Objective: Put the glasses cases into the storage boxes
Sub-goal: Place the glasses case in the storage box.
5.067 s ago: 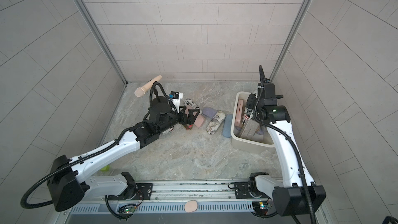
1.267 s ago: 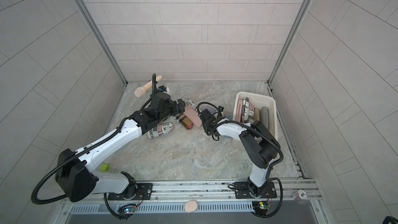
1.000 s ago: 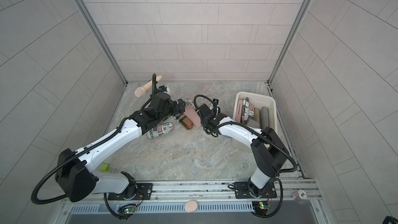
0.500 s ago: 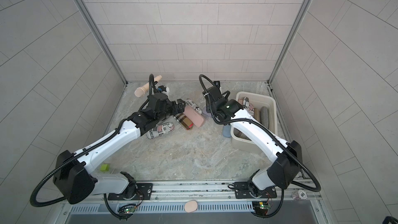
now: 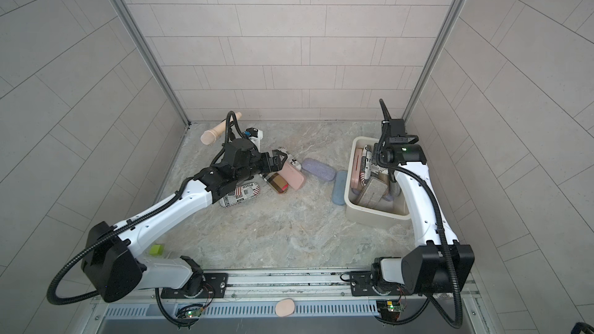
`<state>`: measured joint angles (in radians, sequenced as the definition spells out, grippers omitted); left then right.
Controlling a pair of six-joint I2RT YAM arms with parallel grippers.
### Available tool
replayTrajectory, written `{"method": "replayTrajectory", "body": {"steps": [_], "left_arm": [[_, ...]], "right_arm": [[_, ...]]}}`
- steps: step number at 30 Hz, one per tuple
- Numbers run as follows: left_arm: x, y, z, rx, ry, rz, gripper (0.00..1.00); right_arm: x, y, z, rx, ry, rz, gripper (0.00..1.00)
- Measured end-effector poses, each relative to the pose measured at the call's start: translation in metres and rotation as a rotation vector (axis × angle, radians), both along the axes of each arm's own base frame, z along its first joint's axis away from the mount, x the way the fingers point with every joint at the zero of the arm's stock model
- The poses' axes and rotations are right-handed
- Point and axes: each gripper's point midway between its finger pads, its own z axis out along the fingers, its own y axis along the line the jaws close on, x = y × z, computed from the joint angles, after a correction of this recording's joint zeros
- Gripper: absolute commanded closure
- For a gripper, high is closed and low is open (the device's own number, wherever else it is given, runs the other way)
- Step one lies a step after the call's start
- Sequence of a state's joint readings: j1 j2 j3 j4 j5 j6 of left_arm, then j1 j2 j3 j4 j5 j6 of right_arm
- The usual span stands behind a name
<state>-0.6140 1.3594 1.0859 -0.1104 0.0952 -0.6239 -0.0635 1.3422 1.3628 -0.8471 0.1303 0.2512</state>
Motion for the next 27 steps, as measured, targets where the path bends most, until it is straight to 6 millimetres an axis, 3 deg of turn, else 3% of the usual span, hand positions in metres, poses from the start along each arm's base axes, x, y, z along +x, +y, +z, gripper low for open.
{"method": "replayTrajectory", "body": {"steps": [8,12,19,27], "left_arm": [[0.0,-0.001,-0.002,0.001,0.004,-0.002,0.06],[0.0,-0.001,-0.002,0.001,0.005,-0.003,0.06],[0.001,-0.001,-0.005,0.009,0.008,-0.004,0.06],[0.005,0.009,-0.009,0.051,0.002,0.031,0.06]], "right_arm": [[0.003,-0.019,-0.076,0.013,0.247,-0.037,0.45],[-0.001,-0.028,-0.088,-0.008,0.304,-0.07,0.34],[-0.007,-0.04,-0.079,-0.065,0.308,-0.124,0.2],[-0.018,-0.034,-0.023,-0.083,0.126,-0.129,0.19]]}}
